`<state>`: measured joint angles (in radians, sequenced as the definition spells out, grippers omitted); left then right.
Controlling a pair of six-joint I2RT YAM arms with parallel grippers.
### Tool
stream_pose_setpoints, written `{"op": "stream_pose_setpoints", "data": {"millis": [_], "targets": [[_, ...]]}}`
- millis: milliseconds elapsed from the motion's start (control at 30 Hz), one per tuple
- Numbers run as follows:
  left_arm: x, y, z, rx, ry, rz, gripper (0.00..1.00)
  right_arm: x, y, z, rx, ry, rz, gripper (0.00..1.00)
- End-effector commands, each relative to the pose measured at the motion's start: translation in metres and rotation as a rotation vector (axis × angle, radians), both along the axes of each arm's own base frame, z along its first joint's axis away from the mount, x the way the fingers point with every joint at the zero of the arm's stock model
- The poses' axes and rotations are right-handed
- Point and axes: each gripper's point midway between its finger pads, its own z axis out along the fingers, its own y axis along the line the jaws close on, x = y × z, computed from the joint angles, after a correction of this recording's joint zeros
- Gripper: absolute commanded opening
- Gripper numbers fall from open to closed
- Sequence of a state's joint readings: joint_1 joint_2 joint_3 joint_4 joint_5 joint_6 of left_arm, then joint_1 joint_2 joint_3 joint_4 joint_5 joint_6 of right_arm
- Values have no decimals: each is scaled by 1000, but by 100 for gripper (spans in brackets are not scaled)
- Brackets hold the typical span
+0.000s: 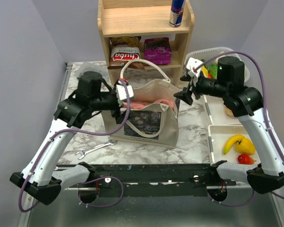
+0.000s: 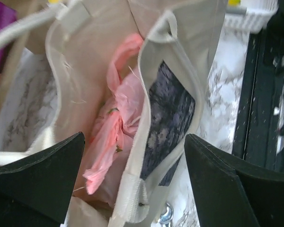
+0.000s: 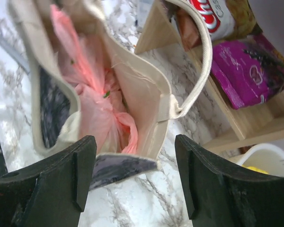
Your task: Untie the knot of the grocery bags and take out the mixed food
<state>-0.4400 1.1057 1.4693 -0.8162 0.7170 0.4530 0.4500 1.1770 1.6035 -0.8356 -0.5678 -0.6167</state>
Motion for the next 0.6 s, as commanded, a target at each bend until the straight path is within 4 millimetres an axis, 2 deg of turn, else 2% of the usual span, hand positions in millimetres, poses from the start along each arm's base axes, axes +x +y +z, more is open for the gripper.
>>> {"op": "stream_pose_setpoints", "data": {"millis": [0,67,133,233,300,367,500,533,567], "targets": [[-1,1,-59,237,-84,-46,88,43,8,6,118,107,-183,74],[-1,1,-75,292,-78,-48,86,61,10,-2,98,110,-217,74],[-4,3,-88,328,-59,-50,79,74,13,-13,66,111,-227,75],[-20,2,-99,351,-43,-103,55,80,21,-28,22,111,-171,80],[-31,-1,-103,350,-62,-136,43,81,26,-39,-6,125,-131,88],[-41,-2,-105,347,-82,-169,36,88,28,-51,-32,139,-129,100],[-55,-2,-111,350,-82,-213,27,102,30,-68,-75,145,-139,97],[-58,-1,-114,352,-84,-220,24,100,31,-71,-86,156,-122,93],[-61,-1,-115,352,-92,-229,21,97,32,-71,-91,168,-100,81]]}}
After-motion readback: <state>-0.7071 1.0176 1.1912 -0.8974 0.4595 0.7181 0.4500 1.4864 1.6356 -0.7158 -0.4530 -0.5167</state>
